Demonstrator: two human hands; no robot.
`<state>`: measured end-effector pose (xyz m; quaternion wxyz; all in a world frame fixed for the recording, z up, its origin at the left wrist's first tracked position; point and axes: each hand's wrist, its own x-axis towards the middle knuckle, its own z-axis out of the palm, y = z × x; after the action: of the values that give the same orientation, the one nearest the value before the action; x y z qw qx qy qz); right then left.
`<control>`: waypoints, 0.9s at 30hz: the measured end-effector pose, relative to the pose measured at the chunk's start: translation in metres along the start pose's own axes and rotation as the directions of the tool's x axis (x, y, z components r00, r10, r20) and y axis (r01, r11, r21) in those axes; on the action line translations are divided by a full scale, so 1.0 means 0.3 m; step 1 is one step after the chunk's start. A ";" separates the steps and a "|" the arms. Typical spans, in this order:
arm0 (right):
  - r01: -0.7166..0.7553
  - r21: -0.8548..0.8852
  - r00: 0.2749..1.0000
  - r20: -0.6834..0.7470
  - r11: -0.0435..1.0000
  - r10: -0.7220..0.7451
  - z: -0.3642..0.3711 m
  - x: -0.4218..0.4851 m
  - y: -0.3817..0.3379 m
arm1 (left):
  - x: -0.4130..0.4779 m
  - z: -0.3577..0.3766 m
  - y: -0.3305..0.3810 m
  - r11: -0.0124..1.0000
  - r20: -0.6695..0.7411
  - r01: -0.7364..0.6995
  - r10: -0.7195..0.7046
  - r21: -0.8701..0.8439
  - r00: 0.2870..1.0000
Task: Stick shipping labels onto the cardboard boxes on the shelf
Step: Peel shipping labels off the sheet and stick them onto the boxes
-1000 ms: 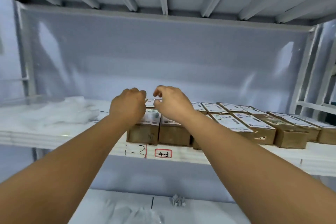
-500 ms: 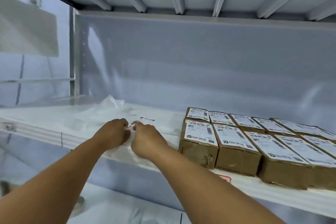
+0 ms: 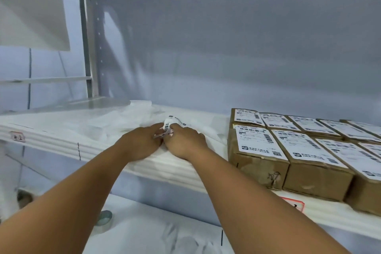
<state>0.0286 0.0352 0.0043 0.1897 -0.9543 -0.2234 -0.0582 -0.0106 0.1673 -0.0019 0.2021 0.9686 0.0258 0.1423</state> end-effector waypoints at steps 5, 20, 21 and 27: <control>0.115 0.311 0.992 -0.081 0.943 -0.094 -0.026 -0.030 0.003 | -0.016 0.014 -0.011 0.992 -0.087 -0.044 0.034 -0.116 0.996; 0.107 0.976 0.876 -0.182 0.189 0.447 -0.054 0.021 0.047 | -0.015 -0.016 0.160 0.492 -0.017 0.085 -0.198 -0.866 0.980; 0.114 0.985 0.877 -0.161 0.129 0.453 -0.053 0.029 0.050 | -0.018 -0.015 0.174 0.506 -0.016 0.087 -0.197 -0.858 0.980; 0.077 0.972 0.931 -0.150 0.222 0.332 -0.026 0.049 0.040 | -0.027 -0.014 0.171 0.528 -0.066 0.019 -0.143 -0.849 0.987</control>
<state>0.0468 0.0282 0.0103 0.7767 -0.6207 -0.0956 -0.0486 -0.0200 0.1210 0.0199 0.6496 0.7363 0.0118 0.1891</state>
